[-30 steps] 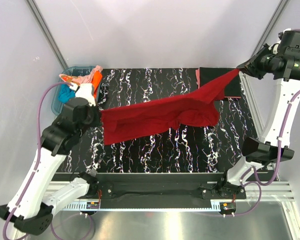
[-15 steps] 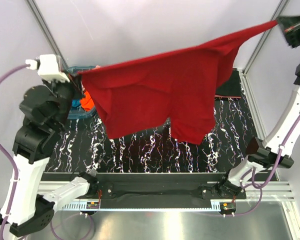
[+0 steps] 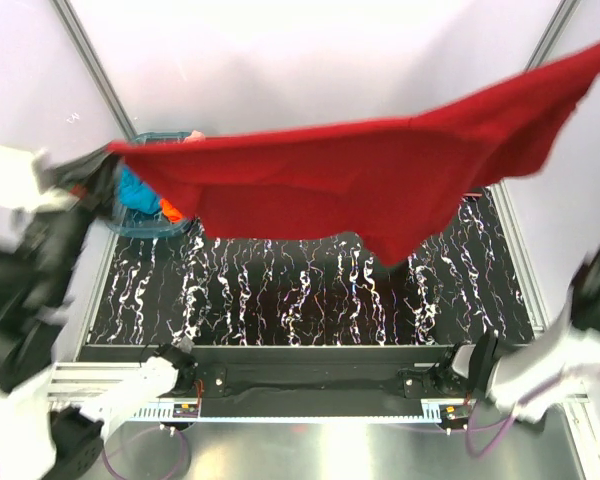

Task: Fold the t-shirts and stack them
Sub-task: Flatten the tshirt out

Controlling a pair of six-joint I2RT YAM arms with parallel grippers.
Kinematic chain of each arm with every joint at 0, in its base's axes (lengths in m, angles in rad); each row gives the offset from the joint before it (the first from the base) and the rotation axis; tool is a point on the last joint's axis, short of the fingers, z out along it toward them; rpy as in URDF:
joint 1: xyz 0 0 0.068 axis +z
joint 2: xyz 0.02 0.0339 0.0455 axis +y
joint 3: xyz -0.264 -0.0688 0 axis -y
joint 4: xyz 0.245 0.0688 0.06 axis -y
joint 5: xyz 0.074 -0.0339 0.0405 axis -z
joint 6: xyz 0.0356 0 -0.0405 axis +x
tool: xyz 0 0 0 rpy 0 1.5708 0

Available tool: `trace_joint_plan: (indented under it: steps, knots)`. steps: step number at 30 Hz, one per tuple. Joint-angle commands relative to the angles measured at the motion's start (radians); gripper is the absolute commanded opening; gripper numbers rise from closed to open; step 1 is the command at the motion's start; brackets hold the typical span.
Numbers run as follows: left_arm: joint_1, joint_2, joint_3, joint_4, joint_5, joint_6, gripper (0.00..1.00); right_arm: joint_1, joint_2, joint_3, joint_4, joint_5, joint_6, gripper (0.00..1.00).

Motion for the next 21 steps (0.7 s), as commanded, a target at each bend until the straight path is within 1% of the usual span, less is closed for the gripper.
trace_joint_plan:
  steps: [1, 3, 5, 6, 7, 9, 10, 11, 13, 14, 15, 16, 17, 18, 20, 21]
  knots:
    - [0.008, -0.148, 0.062, -0.017, 0.033, 0.038, 0.00, 0.029, -0.093, 0.046, 0.010, 0.161, -0.144, 0.00]
    - [0.008, -0.191, 0.062, -0.034, 0.007, 0.041, 0.00, 0.049, -0.137, 0.041, 0.030, 0.212, -0.162, 0.00]
    - [0.005, -0.212, 0.053, -0.053, -0.052, 0.041, 0.00, 0.068, -0.174, -0.055, 0.073, 0.234, -0.147, 0.00]
    - [0.005, -0.202, 0.030, -0.058, -0.065, 0.042, 0.00, 0.066, -0.180, -0.109, 0.127, 0.230, -0.124, 0.00]
    - [0.005, -0.189, 0.011, -0.055, -0.078, 0.038, 0.00, 0.066, -0.182, -0.203, 0.150, 0.218, -0.072, 0.00]
    - [0.005, -0.132, -0.065, -0.003, -0.121, 0.018, 0.00, 0.068, -0.164, -0.294, 0.226, 0.204, -0.023, 0.00]
    - [0.003, -0.104, -0.081, 0.018, -0.120, 0.022, 0.00, 0.066, -0.156, -0.380, 0.251, 0.197, 0.002, 0.00]
    - [0.005, -0.027, -0.093, 0.050, -0.105, 0.038, 0.00, 0.066, -0.138, -0.417, 0.304, 0.197, 0.034, 0.00]
    - [0.005, 0.072, -0.104, 0.083, -0.131, 0.061, 0.00, 0.066, -0.110, -0.492, 0.349, 0.207, 0.034, 0.00]
    - [0.012, 0.119, -0.096, 0.119, -0.178, 0.071, 0.00, 0.066, -0.070, -0.509, 0.371, 0.226, 0.020, 0.00]
    - [0.040, 0.205, -0.086, 0.139, -0.183, 0.049, 0.00, 0.066, -0.044, -0.514, 0.391, 0.233, 0.010, 0.00]
    - [0.083, 0.238, -0.043, 0.156, -0.090, 0.015, 0.00, 0.065, -0.018, -0.499, 0.394, 0.243, -0.018, 0.00]
    - [0.174, 0.265, -0.018, 0.166, -0.039, -0.032, 0.00, 0.056, 0.032, -0.482, 0.391, 0.249, -0.032, 0.00]
    - [0.205, 0.296, 0.000, 0.181, 0.002, -0.074, 0.00, 0.050, 0.051, -0.462, 0.389, 0.258, -0.044, 0.00]
    - [0.226, 0.319, 0.028, 0.222, 0.013, -0.070, 0.00, 0.036, 0.097, -0.428, 0.406, 0.273, -0.055, 0.00]
    - [0.224, 0.334, 0.049, 0.221, 0.015, -0.041, 0.00, 0.027, 0.106, -0.422, 0.426, 0.275, -0.055, 0.00]
